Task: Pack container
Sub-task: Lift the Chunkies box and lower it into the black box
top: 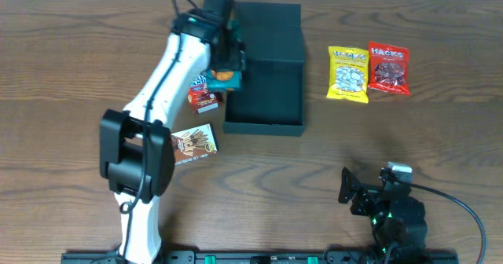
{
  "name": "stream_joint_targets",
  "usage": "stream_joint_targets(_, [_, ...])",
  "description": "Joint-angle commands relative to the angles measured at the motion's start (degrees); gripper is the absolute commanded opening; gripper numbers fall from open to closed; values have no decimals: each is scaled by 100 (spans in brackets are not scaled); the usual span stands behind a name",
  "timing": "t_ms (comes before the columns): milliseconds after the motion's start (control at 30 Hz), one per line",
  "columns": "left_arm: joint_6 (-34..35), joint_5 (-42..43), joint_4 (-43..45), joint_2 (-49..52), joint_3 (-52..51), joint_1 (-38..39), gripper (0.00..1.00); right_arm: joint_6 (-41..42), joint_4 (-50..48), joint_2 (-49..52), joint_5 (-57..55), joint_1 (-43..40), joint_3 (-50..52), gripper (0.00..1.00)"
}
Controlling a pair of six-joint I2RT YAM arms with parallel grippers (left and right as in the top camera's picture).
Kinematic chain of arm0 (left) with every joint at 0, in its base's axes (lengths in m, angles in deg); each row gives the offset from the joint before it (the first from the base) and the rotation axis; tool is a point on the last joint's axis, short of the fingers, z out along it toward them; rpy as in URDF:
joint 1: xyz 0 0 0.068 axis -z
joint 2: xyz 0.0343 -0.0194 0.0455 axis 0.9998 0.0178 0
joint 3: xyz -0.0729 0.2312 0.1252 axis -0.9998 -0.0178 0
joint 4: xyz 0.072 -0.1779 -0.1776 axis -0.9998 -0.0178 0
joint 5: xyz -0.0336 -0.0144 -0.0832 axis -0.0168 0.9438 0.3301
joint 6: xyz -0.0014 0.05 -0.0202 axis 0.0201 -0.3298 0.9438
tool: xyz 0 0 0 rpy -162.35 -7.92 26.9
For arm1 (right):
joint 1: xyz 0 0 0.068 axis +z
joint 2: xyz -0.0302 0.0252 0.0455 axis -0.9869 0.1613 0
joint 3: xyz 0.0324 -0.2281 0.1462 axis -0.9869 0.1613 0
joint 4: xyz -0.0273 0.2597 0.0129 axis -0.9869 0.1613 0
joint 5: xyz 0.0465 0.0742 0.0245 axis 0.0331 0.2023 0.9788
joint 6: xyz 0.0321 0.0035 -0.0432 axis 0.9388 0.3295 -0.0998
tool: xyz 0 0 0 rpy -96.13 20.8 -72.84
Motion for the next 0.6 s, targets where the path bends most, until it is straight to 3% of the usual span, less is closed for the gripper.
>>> stream_joint_targets(0, [96,2,-125,57,146,260,79,37,11,-33,-20,26,55,99])
stream_joint_targets(567, [634,313,-581,61,142,828,82,39,11,-33,-20,26,55,99])
